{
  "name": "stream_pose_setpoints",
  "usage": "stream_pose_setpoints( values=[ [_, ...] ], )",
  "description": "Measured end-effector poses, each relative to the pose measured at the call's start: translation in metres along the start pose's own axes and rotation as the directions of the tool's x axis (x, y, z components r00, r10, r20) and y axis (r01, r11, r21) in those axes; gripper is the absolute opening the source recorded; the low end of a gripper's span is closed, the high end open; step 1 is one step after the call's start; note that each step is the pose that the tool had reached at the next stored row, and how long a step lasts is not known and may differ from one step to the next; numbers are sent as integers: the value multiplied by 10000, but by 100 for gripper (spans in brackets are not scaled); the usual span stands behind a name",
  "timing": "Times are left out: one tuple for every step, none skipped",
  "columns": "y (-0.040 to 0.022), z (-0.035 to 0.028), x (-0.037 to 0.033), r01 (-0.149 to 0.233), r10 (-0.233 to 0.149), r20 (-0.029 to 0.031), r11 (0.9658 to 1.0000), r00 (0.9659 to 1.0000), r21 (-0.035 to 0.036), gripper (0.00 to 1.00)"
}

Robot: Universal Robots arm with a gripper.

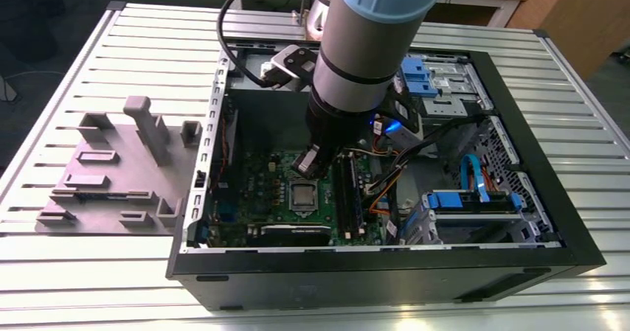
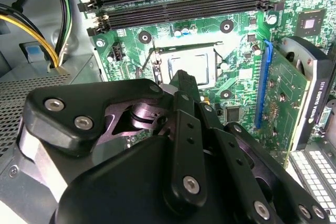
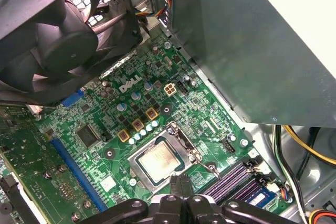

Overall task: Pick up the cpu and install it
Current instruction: 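Close the cpu cover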

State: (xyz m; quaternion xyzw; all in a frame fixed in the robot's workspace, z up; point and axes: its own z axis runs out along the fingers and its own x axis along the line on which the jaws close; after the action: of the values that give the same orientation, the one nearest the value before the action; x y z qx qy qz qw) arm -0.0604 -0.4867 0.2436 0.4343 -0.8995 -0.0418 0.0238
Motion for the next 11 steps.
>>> stream_pose_setpoints(
  values=[
    [0,0,0,0,0,1,10000,10000,0,10],
    [0,0,0,0,0,1,10000,10000,0,10],
    [0,0,0,0,0,0,10000,10000,0,10],
    [1,1,-1,-1,1,-12,10000,10000,11,10],
    [2,0,0,-10,10,-78,10000,10000,62,10],
    [2,-1,0,-19,22,-186,9999,9998,148,10],
    [1,0,0,-27,35,-313,9997,9995,250,10],
    [1,0,0,-36,51,-425,9994,9991,340,10],
    [1,1,0,-41,61,-500,9992,9987,402,10],
    [1,1,0,-41,61,-507,9992,9987,406,10],
    [2,1,1,-40,61,-505,9992,9987,408,10]
  ],
)
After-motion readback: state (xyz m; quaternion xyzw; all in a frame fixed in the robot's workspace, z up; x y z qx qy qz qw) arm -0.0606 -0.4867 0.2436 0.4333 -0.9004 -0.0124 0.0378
